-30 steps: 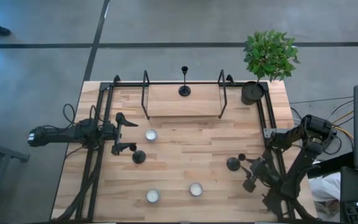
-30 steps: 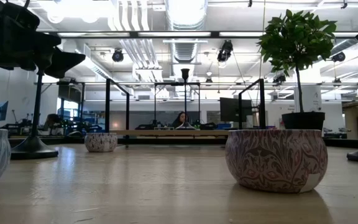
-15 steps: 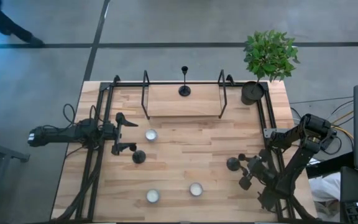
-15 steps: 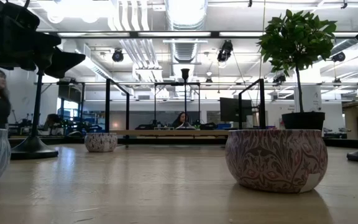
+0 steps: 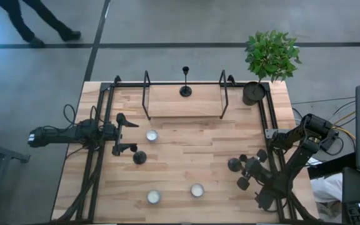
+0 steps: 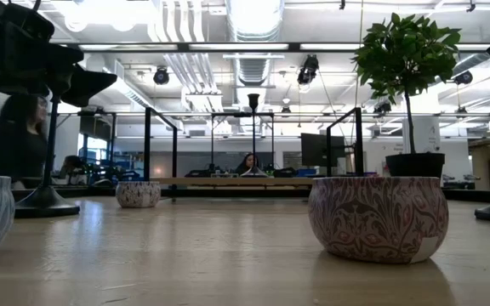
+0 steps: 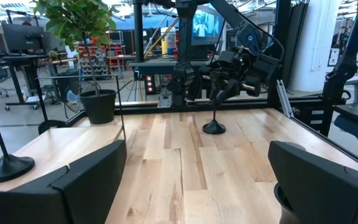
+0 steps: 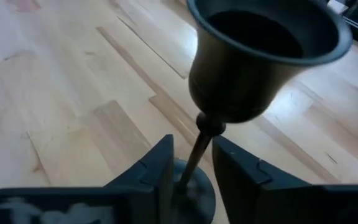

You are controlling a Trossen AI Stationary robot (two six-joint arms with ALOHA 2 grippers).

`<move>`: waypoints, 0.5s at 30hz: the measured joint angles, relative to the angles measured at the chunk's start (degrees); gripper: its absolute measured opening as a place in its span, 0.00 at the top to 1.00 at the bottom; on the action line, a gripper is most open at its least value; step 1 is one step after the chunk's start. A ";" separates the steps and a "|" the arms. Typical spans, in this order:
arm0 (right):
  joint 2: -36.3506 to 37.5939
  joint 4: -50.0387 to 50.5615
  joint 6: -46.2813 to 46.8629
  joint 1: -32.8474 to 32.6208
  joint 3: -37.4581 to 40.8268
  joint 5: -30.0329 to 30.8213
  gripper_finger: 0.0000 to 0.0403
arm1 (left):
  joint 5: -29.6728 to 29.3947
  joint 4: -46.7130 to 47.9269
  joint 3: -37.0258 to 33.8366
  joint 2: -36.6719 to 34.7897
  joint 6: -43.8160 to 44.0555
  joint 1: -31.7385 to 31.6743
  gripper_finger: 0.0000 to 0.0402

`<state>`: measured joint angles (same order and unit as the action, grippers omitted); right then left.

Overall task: Pick & Place candle stick holders
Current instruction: Put the right black candle holder on the shelf

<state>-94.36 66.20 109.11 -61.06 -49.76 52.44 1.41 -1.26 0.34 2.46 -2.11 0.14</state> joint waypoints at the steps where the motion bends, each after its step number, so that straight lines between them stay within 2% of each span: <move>1: 0.03 -0.02 -0.08 -0.06 -0.14 -0.04 0.79 | 0.00 0.00 0.00 0.00 0.00 0.00 0.01; 7: 0.69 -0.04 -1.95 -0.06 -0.77 0.22 0.95 | 0.01 0.00 0.00 0.00 0.00 0.04 0.01; 15: 1.70 0.22 -2.87 -0.06 -0.74 0.18 0.97 | 0.02 0.00 0.00 0.00 -0.02 0.04 0.01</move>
<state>-92.65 66.41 106.24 -61.12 -50.50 52.62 1.43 -1.26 0.34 2.46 -2.12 0.19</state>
